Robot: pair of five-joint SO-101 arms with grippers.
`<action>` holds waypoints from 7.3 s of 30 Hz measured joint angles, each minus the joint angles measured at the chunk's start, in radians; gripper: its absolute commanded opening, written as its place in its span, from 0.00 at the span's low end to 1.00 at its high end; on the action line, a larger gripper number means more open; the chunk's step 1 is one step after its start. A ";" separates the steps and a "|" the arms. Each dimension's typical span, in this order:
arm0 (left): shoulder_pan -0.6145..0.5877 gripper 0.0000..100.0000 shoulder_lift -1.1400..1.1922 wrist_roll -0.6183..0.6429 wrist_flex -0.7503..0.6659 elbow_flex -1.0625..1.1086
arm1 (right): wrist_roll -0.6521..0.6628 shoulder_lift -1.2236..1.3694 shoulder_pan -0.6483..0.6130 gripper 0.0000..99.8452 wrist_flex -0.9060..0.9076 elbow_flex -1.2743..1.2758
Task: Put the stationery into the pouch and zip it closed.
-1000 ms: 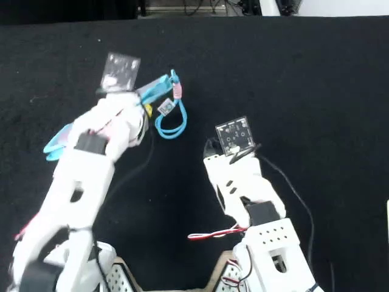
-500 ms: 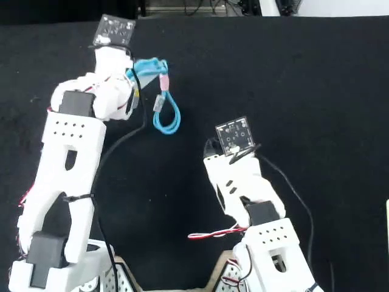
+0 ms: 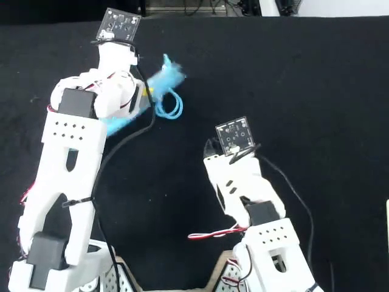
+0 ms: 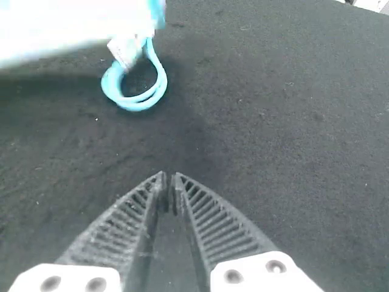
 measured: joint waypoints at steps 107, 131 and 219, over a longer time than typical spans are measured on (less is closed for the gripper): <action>-0.351 0.03 -1.522 -0.109 -0.015 1.571 | 0.000 -0.624 0.031 0.01 0.388 0.210; -0.238 0.03 -1.522 -0.112 -0.083 1.628 | 0.003 -0.655 0.278 0.01 0.786 0.209; -0.473 0.03 -1.522 0.115 0.094 1.628 | 0.003 -0.655 0.394 0.01 0.919 0.209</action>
